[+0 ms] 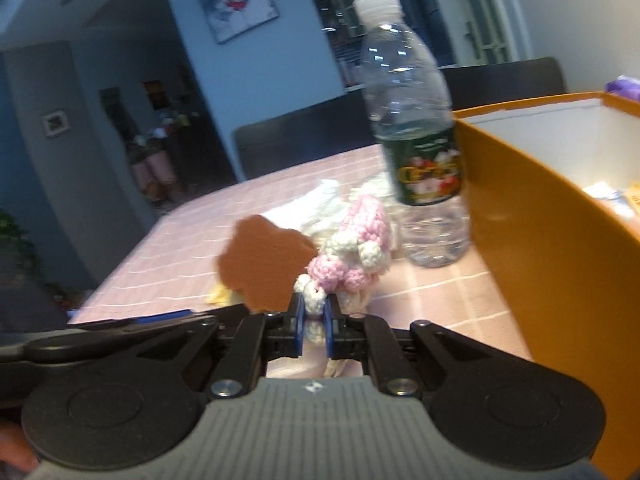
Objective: Organize soft objects
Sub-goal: 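Grasp the brown bear-shaped sponge with the left tool while the right tool lifts the hat, then lift the sponge and hat and carry both toward the orange box, then lower the sponge and hat into the orange box and open both tools, then withdraw both tools from the box back over the table, then grasp the white mesh drawstring bag with the left tool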
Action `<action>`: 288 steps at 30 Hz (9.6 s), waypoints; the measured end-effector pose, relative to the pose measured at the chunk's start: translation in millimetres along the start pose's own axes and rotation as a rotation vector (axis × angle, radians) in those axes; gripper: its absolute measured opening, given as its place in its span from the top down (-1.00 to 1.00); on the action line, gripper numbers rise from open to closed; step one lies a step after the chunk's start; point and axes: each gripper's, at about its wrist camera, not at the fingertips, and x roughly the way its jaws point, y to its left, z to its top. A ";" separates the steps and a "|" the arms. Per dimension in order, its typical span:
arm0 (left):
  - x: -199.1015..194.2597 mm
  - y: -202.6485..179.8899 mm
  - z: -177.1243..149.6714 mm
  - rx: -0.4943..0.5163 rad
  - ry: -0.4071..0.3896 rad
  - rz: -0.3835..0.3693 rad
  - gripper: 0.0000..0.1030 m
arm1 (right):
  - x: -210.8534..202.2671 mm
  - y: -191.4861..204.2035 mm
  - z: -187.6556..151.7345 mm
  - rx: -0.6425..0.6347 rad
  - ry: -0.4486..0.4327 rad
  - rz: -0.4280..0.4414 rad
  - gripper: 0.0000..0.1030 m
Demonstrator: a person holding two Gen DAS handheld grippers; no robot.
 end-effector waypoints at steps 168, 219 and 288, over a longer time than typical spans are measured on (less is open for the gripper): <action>17.5 -247.2 55.0 0.655 0.127 -0.451 -0.17 | -113.5 -173.7 106.2 -0.149 0.256 -0.440 0.08; -59.0 -96.0 30.8 0.357 -0.059 -0.379 -0.69 | -122.0 -51.9 62.9 -0.258 0.083 -0.232 0.31; 57.7 31.9 3.5 -0.046 0.119 -0.046 0.99 | 69.9 6.8 6.1 -0.314 0.224 -0.046 0.09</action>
